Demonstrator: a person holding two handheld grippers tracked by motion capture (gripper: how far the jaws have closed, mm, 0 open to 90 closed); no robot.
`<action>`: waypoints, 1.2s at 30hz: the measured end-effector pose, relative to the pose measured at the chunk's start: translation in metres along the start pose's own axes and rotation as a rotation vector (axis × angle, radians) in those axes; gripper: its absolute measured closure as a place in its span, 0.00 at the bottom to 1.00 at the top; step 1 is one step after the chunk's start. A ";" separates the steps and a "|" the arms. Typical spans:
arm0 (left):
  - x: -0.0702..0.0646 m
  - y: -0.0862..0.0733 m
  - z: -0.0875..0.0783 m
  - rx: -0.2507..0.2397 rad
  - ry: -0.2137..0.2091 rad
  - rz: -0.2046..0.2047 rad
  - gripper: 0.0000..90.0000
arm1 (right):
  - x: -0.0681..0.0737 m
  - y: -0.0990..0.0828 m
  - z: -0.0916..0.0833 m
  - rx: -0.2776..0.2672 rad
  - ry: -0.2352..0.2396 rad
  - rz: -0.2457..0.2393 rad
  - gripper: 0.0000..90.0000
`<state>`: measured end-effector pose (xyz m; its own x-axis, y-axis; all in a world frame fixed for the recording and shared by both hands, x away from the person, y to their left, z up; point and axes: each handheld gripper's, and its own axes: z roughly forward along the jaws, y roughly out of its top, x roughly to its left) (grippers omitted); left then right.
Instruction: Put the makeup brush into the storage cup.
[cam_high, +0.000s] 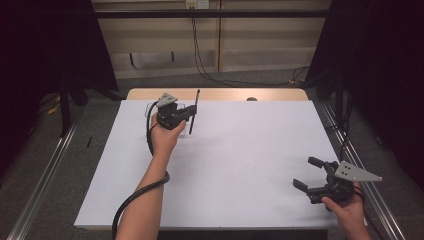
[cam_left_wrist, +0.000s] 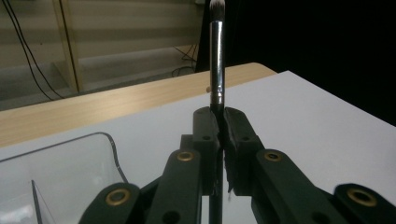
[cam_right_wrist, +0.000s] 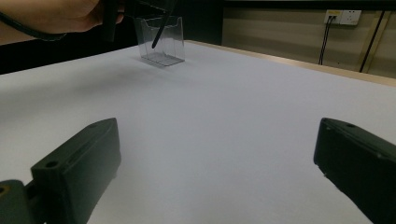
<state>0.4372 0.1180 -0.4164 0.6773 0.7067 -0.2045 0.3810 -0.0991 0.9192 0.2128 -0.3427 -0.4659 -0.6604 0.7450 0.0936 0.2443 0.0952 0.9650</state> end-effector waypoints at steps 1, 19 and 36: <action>0.000 0.000 0.000 -0.007 0.004 -0.001 0.94 | 0.000 0.000 0.000 0.000 0.002 0.002 0.00; 0.000 0.008 -0.008 -0.122 0.055 0.018 0.94 | 0.000 0.000 0.000 -0.002 0.000 0.001 0.00; 0.005 0.025 -0.016 -0.178 0.069 0.020 0.94 | 0.000 0.000 0.000 -0.004 0.002 0.003 0.00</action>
<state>0.4398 0.1299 -0.3895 0.6367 0.7526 -0.1680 0.2466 0.0076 0.9691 0.2125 -0.3424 -0.4661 -0.6610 0.7441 0.0973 0.2436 0.0901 0.9657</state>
